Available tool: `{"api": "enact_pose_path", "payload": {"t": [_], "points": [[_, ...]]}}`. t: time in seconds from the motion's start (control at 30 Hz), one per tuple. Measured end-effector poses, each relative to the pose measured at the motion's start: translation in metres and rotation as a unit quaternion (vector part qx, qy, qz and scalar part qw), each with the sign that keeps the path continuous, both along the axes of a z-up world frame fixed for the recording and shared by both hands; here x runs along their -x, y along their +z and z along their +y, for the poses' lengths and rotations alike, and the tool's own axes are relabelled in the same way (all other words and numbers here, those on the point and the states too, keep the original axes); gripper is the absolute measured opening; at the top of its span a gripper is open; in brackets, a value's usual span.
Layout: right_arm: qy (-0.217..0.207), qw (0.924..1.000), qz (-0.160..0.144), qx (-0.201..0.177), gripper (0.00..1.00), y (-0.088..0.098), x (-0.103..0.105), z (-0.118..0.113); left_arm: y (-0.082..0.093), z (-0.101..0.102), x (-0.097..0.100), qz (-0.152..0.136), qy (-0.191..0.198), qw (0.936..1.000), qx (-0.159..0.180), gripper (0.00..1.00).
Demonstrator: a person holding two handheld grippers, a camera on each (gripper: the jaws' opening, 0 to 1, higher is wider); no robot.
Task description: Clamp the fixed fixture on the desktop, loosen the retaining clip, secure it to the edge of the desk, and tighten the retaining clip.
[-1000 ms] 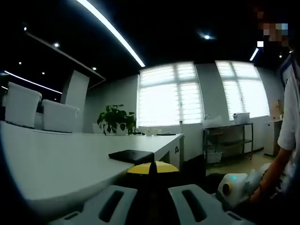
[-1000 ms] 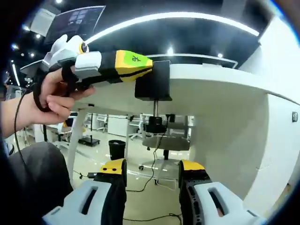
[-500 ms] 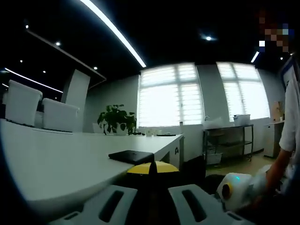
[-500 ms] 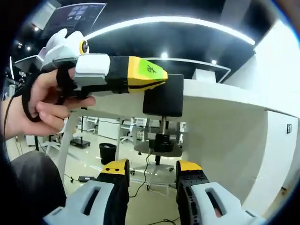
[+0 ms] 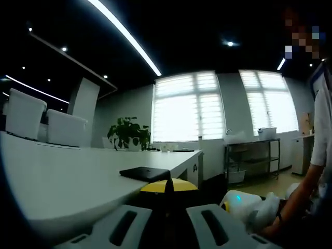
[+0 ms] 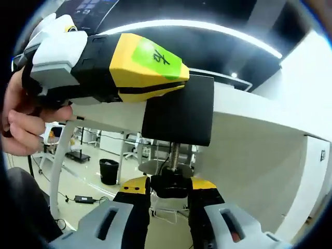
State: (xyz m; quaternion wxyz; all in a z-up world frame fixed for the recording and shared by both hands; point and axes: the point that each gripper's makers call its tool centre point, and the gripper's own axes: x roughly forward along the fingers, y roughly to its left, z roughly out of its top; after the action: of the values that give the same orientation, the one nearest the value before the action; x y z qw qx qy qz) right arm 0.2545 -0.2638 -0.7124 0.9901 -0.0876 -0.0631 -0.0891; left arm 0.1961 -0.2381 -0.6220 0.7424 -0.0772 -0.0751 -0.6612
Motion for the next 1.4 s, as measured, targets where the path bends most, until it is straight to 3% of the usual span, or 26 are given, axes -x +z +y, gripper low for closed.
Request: {"api": "enact_pose_path", "payload": {"t": [0.3,0.6,0.73,0.8,0.87,0.93,1.0,1.1,1.2,1.3,1.33,1.4], "points": [[0.023,0.9996,0.012,0.004,0.26,0.0,-0.01,0.002,0.0,0.0,0.0,-0.001,-0.001,1.0,-0.001,0.03],[0.113,0.9933,0.017,0.012,0.26,0.001,-0.009,0.008,0.0,0.0,0.0,-0.01,-0.001,0.9999,0.001,0.03],[0.177,0.9836,0.021,0.024,0.26,0.001,-0.012,0.011,0.0,0.0,-0.001,-0.011,-0.001,0.9999,-0.003,0.03],[0.226,0.9736,0.025,0.013,0.26,0.0,-0.01,0.016,-0.001,-0.001,-0.001,-0.02,0.002,0.9998,-0.005,0.03],[0.248,0.9676,0.029,0.034,0.26,0.0,-0.009,0.014,-0.001,-0.001,-0.002,-0.019,0.001,0.9998,-0.004,0.03],[0.295,0.9545,0.038,0.014,0.26,-0.001,-0.007,0.021,0.0,-0.001,-0.002,-0.018,0.0,0.9998,-0.001,0.03],[0.313,0.9483,0.04,0.032,0.25,-0.001,-0.011,0.019,0.0,-0.001,-0.002,-0.02,0.0,0.9998,-0.003,0.03],[0.347,0.9355,0.059,0.031,0.25,-0.003,-0.01,0.022,0.0,-0.001,-0.003,-0.019,0.0,0.9998,-0.002,0.03],[0.36,0.93,0.064,0.039,0.25,-0.002,-0.015,0.021,-0.001,-0.002,-0.003,-0.024,-0.001,0.9997,-0.002,0.03],[0.362,0.9293,0.058,0.048,0.26,-0.002,-0.015,0.022,-0.001,-0.002,-0.003,-0.026,-0.001,0.9997,-0.001,0.03],[0.35,0.9341,0.05,0.048,0.26,-0.002,-0.016,0.02,-0.001,-0.002,-0.003,-0.027,-0.002,0.9996,-0.001,0.03],[0.311,0.9492,0.045,0.003,0.29,-0.007,-0.016,0.013,-0.001,-0.002,-0.003,-0.026,-0.002,0.9997,-0.002,0.03]]}}
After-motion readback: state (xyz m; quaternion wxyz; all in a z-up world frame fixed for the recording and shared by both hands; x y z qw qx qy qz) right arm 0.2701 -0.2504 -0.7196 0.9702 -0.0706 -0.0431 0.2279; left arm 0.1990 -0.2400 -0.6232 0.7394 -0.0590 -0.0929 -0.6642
